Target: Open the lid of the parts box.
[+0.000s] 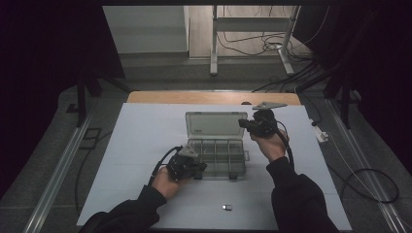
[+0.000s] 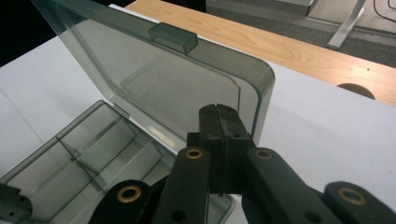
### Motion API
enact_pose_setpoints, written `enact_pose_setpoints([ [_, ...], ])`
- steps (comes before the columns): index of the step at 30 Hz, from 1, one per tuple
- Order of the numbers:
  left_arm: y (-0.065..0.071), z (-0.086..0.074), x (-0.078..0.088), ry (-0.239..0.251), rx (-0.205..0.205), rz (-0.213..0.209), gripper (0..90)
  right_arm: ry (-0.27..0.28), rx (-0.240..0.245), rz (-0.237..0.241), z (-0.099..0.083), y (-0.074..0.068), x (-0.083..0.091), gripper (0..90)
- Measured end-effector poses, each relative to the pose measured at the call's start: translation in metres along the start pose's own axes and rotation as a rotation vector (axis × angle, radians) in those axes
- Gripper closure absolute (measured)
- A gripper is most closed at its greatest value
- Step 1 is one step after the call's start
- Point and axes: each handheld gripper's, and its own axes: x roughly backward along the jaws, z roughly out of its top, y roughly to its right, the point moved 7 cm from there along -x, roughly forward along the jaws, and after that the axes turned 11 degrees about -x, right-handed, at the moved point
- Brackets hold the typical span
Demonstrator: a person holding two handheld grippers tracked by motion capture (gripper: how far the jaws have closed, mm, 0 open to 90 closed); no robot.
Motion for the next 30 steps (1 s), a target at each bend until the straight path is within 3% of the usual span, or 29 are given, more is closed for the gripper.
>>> enact_pose_setpoints([
  [25,0.000,0.001,0.000,-0.012,-0.017,0.003,88.8,-0.010,-0.016,-0.040,0.010,0.019,-0.021,88.7],
  [30,0.000,0.001,0.000,-0.013,-0.013,-0.001,88.8,-0.020,-0.037,-0.036,0.009,0.022,-0.024,88.7],
])
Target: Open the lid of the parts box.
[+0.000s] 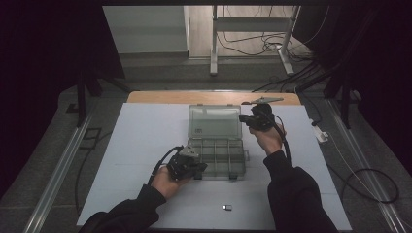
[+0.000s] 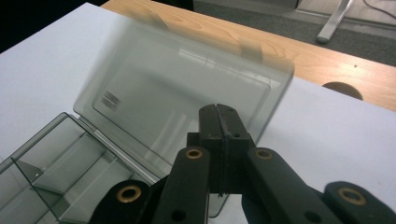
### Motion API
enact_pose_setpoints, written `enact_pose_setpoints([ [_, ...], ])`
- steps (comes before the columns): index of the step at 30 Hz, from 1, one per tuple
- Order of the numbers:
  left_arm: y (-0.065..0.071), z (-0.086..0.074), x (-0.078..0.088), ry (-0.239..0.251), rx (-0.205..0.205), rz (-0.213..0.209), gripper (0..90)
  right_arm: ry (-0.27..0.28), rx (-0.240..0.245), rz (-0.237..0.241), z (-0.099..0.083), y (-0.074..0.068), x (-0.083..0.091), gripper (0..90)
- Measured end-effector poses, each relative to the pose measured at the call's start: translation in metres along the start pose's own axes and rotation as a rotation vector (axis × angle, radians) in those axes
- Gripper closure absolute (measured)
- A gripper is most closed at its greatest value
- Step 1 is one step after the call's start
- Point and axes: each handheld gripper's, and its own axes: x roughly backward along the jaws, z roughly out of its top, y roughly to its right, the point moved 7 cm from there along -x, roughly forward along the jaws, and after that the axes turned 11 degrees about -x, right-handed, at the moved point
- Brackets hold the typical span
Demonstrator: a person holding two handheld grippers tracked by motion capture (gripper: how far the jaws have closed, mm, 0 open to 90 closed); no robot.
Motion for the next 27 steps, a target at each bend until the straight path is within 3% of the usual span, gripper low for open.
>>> enact_pose_setpoints([
  [6,-0.001,0.000,0.000,0.001,0.012,-0.008,88.7,-0.010,-0.002,0.019,-0.003,-0.004,0.002,88.6],
  [15,-0.002,0.003,0.007,0.005,0.017,0.012,82.7,-0.024,0.025,0.022,-0.007,-0.011,0.010,78.5],
  [20,-0.004,0.002,0.013,-0.006,0.015,0.027,75.3,-0.042,0.049,0.017,-0.014,-0.016,0.017,70.5],
  [27,-0.008,0.001,0.021,0.000,0.023,0.048,65.1,-0.056,0.044,0.042,-0.023,-0.023,0.025,63.4],
])
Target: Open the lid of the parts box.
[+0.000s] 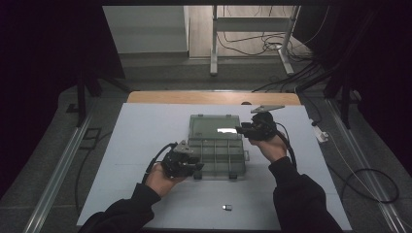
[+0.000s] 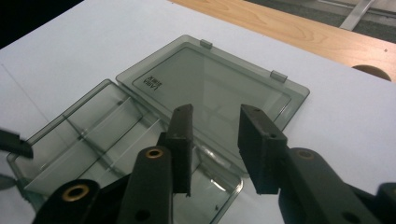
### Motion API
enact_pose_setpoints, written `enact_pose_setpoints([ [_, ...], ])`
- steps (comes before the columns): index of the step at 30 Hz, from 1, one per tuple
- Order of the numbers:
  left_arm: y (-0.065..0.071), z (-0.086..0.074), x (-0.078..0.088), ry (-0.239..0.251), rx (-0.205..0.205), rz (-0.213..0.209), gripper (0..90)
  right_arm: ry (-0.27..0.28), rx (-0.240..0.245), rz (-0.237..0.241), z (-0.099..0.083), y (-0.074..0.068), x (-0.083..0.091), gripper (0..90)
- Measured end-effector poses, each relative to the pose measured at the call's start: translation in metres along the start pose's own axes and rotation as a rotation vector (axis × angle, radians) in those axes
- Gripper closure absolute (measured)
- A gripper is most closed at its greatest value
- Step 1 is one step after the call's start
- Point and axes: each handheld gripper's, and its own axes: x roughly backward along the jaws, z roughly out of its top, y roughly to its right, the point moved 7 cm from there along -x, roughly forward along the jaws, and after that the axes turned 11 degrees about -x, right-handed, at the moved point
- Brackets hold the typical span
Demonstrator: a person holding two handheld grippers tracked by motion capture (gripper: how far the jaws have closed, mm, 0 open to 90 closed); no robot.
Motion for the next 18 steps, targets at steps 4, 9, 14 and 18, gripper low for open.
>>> enact_pose_setpoints([
  [4,-0.004,-0.002,0.007,0.009,0.018,0.007,59.8,-0.010,0.005,0.007,-0.004,-0.004,0.004,59.6],
  [9,-0.007,-0.004,0.012,0.014,0.032,0.005,55.9,-0.016,0.021,0.003,-0.007,-0.008,0.008,56.8],
  [14,-0.009,-0.006,0.017,0.012,0.034,0.005,49.3,-0.021,0.036,-0.004,-0.014,-0.012,0.015,51.8],
  [18,-0.010,-0.008,0.019,0.011,0.036,0.003,44.9,-0.020,0.037,-0.004,-0.017,-0.013,0.019,49.4],
])
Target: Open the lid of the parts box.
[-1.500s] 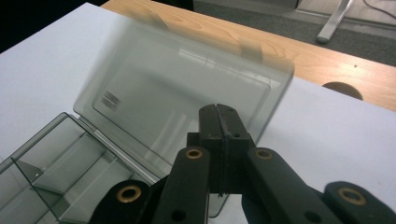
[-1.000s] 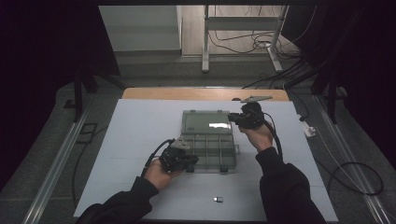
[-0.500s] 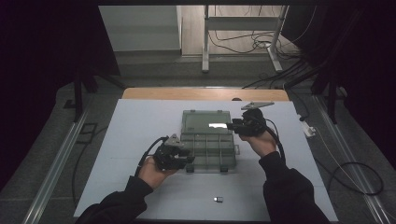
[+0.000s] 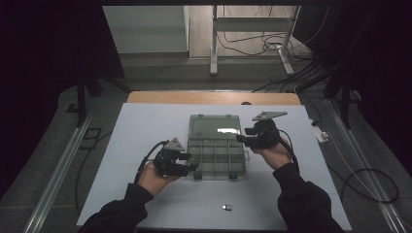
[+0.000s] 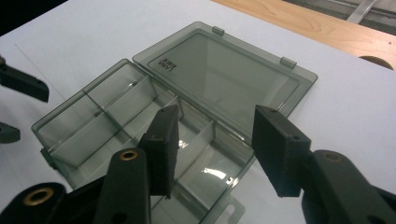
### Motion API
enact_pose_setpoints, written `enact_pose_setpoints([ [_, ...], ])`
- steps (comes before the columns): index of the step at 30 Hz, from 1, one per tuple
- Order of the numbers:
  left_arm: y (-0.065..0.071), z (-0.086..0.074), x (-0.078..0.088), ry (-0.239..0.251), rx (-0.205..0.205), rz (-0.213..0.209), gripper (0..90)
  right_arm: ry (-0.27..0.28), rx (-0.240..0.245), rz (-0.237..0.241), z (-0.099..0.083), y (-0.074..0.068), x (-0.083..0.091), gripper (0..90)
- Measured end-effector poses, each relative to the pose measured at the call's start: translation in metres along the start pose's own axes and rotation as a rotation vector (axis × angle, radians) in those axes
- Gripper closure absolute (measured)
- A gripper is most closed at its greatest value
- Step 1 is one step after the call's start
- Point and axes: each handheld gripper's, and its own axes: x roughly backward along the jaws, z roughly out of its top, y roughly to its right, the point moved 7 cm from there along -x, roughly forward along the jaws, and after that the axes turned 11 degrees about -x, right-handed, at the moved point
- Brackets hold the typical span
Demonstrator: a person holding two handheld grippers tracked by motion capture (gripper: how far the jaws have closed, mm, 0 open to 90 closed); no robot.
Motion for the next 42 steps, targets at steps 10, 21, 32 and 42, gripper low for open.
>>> enact_pose_setpoints([
  [10,-0.004,-0.006,0.013,0.010,0.022,0.005,36.0,-0.007,0.002,0.016,-0.012,-0.005,0.014,40.2],
  [21,-0.009,-0.013,0.028,0.029,0.057,0.001,25.8,-0.018,0.009,0.022,-0.025,-0.009,0.025,34.6],
  [32,-0.013,-0.019,0.042,0.042,0.059,0.043,15.6,-0.021,-0.006,0.021,-0.043,-0.008,0.039,26.4],
  [42,-0.015,-0.023,0.053,0.061,0.072,0.057,9.1,-0.036,-0.025,0.021,-0.059,-0.009,0.052,20.0],
])
